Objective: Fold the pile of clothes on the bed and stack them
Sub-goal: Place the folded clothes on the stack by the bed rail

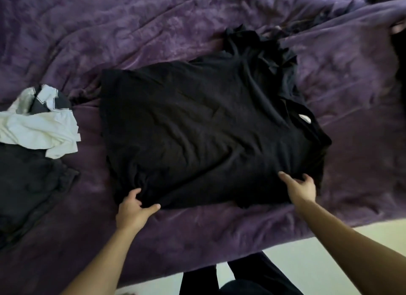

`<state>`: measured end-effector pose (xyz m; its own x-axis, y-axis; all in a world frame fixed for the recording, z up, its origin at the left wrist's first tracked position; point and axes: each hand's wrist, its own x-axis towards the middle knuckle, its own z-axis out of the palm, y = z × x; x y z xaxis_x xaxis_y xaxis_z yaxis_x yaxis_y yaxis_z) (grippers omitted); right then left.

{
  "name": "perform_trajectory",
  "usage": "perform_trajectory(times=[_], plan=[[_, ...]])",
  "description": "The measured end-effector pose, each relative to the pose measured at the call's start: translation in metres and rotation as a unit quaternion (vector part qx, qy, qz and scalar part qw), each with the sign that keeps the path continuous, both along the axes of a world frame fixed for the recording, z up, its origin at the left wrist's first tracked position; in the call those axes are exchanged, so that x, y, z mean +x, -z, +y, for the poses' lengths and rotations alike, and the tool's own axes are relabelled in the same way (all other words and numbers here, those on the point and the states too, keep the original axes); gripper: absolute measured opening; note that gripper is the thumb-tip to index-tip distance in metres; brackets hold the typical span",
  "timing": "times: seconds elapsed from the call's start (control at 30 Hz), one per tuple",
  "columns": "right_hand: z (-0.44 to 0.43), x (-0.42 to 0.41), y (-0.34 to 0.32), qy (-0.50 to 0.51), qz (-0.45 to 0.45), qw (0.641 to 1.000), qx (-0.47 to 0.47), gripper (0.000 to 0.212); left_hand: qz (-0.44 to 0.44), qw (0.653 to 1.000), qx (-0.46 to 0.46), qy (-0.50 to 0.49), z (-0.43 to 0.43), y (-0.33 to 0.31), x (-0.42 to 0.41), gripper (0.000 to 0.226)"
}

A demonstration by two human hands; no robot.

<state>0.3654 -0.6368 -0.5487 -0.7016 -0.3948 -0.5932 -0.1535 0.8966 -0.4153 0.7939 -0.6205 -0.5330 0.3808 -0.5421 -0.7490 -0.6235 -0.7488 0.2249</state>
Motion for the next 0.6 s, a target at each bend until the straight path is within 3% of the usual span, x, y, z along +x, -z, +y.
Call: perform_trajectory(times=[0.07, 0.13, 0.2, 0.27, 0.3, 0.43, 0.53, 0.6], plan=[[0.019, 0.018, -0.003, -0.129, 0.070, 0.989, -0.026, 0.061, -0.099, 0.973, -0.005, 0.208, 0.009, 0.002, -0.001, 0.080], [0.046, 0.038, -0.002, -0.340, 0.143, 0.926, -0.084, 0.036, -0.161, 0.923, -0.045, 0.346, 0.024, 0.007, -0.002, 0.063], [0.073, 0.056, 0.006, -0.534, 0.168, 0.825, -0.080, 0.037, -0.190, 0.896, -0.066, 0.396, 0.038, 0.015, -0.004, 0.052], [0.083, 0.059, 0.019, -0.611, 0.199, 0.765, -0.039, 0.056, -0.196, 0.896, -0.079, 0.391, 0.045, 0.024, -0.002, 0.047], [0.079, 0.056, 0.024, -0.600, 0.221, 0.768, -0.035, 0.057, -0.192, 0.902, -0.090, 0.377, 0.045, 0.028, 0.000, 0.044], [0.046, 0.044, 0.021, -0.462, 0.228, 0.848, -0.123, 0.023, -0.125, 0.937, -0.179, 0.273, 0.034, 0.029, 0.013, 0.015], [0.033, 0.045, -0.002, -0.329, 0.165, 0.900, -0.232, 0.024, -0.078, 0.941, -0.262, 0.198, 0.035, 0.017, 0.016, 0.011], [0.039, 0.040, -0.025, -0.255, 0.135, 0.917, -0.276, 0.026, -0.084, 0.931, -0.272, 0.229, 0.045, 0.005, 0.017, 0.017]])
